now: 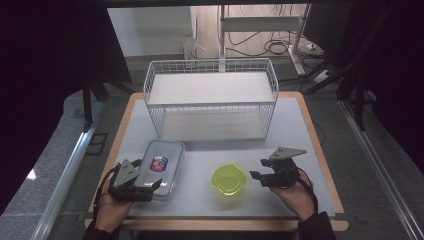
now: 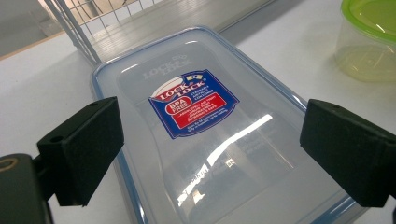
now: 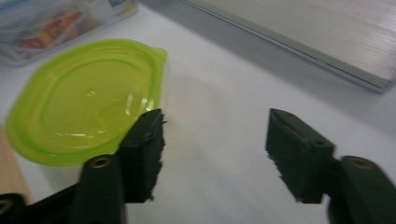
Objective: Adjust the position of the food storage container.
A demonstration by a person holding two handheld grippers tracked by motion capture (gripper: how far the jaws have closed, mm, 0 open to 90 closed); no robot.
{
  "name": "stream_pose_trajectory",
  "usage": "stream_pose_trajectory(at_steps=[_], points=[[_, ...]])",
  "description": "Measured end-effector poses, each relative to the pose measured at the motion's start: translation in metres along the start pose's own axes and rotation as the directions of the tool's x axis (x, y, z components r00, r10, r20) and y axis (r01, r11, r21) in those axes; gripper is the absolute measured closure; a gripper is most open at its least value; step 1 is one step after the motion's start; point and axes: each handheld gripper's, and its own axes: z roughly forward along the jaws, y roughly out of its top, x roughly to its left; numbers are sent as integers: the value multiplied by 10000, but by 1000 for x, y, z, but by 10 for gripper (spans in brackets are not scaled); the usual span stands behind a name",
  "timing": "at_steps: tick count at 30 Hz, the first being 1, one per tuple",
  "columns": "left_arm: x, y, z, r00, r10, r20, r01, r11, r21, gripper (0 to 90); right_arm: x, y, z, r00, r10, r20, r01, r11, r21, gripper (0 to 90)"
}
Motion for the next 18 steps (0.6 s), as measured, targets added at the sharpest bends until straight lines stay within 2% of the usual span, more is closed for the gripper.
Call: stream_pose_trajectory(at_steps=[1, 2, 7, 12, 13, 18], points=[[0, 0, 0, 10000, 0, 0, 0, 10000, 0, 64, 0, 0, 0, 10000, 0, 0, 0, 10000, 0, 422], [0, 0, 0, 10000, 55, -22, -55, 10000, 9, 65, 3, 5, 0, 9998, -179, -62, 179, 9998, 2, 495], [-1, 1, 1, 10000, 6, 5, -6, 10000, -32, 65, 12, 14, 4, 9974, -553, -460, 557, 9984, 79, 686], [-1, 1, 1, 10000, -15, 41, 15, 10000, -34, 66, 25, 25, 12, 9905, -979, -969, 976, 9952, -76, 873], [-1, 1, 1, 10000, 58, 42, -58, 10000, 25, 67, 29, 27, 15, 9879, -1091, -1103, 1095, 9940, -30, 897], [-2, 1, 2, 9999, 86, 61, -87, 9999, 56, 67, 47, 36, 32, 9748, -1407, -1734, 1454, 9893, 146, 900]])
